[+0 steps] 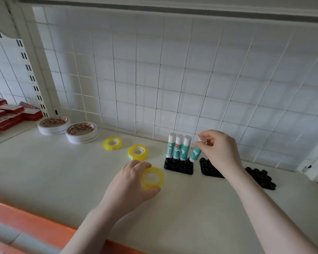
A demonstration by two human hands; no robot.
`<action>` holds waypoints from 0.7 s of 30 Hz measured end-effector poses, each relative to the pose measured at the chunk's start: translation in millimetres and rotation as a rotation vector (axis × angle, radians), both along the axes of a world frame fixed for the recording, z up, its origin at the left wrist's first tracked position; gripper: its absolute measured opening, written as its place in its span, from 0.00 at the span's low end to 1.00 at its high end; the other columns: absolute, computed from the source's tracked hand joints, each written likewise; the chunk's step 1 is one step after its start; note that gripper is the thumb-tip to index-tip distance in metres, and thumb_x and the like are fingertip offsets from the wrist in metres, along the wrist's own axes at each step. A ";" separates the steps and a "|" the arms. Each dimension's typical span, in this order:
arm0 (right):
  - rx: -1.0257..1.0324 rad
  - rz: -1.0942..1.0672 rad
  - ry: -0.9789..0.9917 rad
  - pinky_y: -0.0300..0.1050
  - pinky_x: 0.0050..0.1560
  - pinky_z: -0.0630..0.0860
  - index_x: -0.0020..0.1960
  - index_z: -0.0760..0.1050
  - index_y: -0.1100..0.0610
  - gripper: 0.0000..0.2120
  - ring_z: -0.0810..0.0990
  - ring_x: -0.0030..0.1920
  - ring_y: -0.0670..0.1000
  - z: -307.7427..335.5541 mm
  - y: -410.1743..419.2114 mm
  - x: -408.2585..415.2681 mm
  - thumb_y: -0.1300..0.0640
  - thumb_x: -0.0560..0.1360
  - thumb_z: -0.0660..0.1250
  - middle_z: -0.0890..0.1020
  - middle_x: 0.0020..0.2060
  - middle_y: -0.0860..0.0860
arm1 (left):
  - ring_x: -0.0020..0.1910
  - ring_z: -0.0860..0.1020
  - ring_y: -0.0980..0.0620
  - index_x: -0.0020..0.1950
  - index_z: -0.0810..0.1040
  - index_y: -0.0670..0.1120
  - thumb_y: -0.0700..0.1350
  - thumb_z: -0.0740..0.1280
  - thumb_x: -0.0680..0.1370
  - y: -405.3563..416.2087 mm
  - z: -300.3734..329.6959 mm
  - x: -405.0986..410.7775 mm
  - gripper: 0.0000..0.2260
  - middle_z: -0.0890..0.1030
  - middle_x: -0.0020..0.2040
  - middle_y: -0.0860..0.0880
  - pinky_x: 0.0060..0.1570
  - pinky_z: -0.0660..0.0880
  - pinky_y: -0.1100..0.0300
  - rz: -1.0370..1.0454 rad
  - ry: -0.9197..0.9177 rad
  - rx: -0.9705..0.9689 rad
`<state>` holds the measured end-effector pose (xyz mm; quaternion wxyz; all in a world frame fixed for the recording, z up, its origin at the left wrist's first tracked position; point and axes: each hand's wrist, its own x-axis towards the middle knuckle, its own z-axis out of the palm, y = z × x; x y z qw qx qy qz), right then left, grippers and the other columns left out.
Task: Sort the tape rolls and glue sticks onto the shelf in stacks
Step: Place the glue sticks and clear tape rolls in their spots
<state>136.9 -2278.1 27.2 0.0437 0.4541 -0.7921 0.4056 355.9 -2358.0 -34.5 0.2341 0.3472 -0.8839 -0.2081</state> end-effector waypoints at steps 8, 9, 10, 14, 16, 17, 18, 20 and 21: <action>0.043 0.043 0.010 0.44 0.49 0.74 0.51 0.81 0.56 0.08 0.78 0.43 0.51 -7.0 -11.0 -8.1 0.60 0.72 0.70 0.81 0.44 0.50 | 0.56 0.72 0.55 0.65 0.71 0.53 0.69 0.59 0.60 -1.5 -0.9 -0.9 0.37 0.72 0.57 0.57 0.50 0.65 0.68 0.007 0.004 -0.033; 0.043 0.048 0.013 0.43 0.48 0.73 0.50 0.81 0.57 0.08 0.78 0.43 0.51 -6.6 -11.9 -8.6 0.60 0.72 0.70 0.81 0.43 0.50 | 0.56 0.72 0.55 0.65 0.71 0.53 0.69 0.59 0.61 -1.5 -0.6 -0.6 0.36 0.72 0.57 0.57 0.51 0.66 0.67 0.009 0.004 -0.029; 0.043 0.053 0.016 0.43 0.47 0.73 0.50 0.81 0.57 0.07 0.78 0.42 0.51 -6.0 -12.9 -8.8 0.60 0.72 0.70 0.81 0.43 0.50 | 0.56 0.73 0.55 0.65 0.71 0.53 0.68 0.61 0.61 -1.6 -0.5 -0.1 0.35 0.72 0.57 0.56 0.52 0.68 0.66 0.011 0.003 -0.020; 0.040 0.081 0.019 0.42 0.48 0.73 0.48 0.82 0.58 0.06 0.79 0.43 0.50 -7.1 -15.4 -8.3 0.60 0.71 0.71 0.82 0.43 0.50 | 0.56 0.73 0.54 0.64 0.72 0.52 0.68 0.61 0.61 -2.0 -1.2 1.4 0.36 0.72 0.56 0.56 0.54 0.71 0.62 0.022 0.011 -0.007; 0.036 0.087 0.018 0.42 0.47 0.73 0.47 0.82 0.58 0.06 0.80 0.43 0.51 -9.3 -15.9 -8.9 0.59 0.71 0.72 0.83 0.42 0.51 | 0.56 0.73 0.54 0.65 0.71 0.52 0.66 0.63 0.62 -1.3 0.1 0.8 0.34 0.72 0.57 0.56 0.54 0.70 0.63 0.028 -0.002 0.001; 0.028 0.086 0.006 0.42 0.47 0.73 0.48 0.82 0.58 0.07 0.80 0.43 0.51 -10.2 -15.6 -9.1 0.59 0.70 0.72 0.83 0.42 0.51 | 0.56 0.73 0.53 0.65 0.71 0.52 0.65 0.65 0.63 -0.9 0.8 0.4 0.33 0.72 0.58 0.55 0.54 0.69 0.63 0.028 -0.011 0.005; 0.018 0.086 -0.004 0.42 0.47 0.73 0.48 0.83 0.58 0.07 0.80 0.43 0.51 -10.9 -14.8 -9.0 0.59 0.70 0.73 0.83 0.42 0.52 | 0.56 0.73 0.53 0.65 0.71 0.52 0.64 0.68 0.65 -0.5 1.4 0.1 0.32 0.72 0.59 0.55 0.54 0.68 0.63 0.030 -0.018 0.008; 0.013 0.095 0.000 0.41 0.48 0.73 0.50 0.82 0.58 0.09 0.79 0.43 0.51 -11.2 -14.1 -8.7 0.60 0.71 0.72 0.83 0.43 0.52 | 0.57 0.73 0.53 0.66 0.70 0.52 0.59 0.71 0.68 -0.9 1.7 -0.2 0.29 0.72 0.59 0.54 0.52 0.66 0.64 0.043 -0.023 0.001; 0.019 0.101 0.013 0.41 0.48 0.73 0.51 0.82 0.58 0.09 0.79 0.43 0.51 -11.1 -13.9 -8.7 0.59 0.71 0.72 0.83 0.43 0.52 | 0.57 0.73 0.52 0.66 0.70 0.52 0.58 0.72 0.69 -0.7 2.3 -0.2 0.28 0.72 0.59 0.54 0.51 0.65 0.65 0.048 -0.023 -0.001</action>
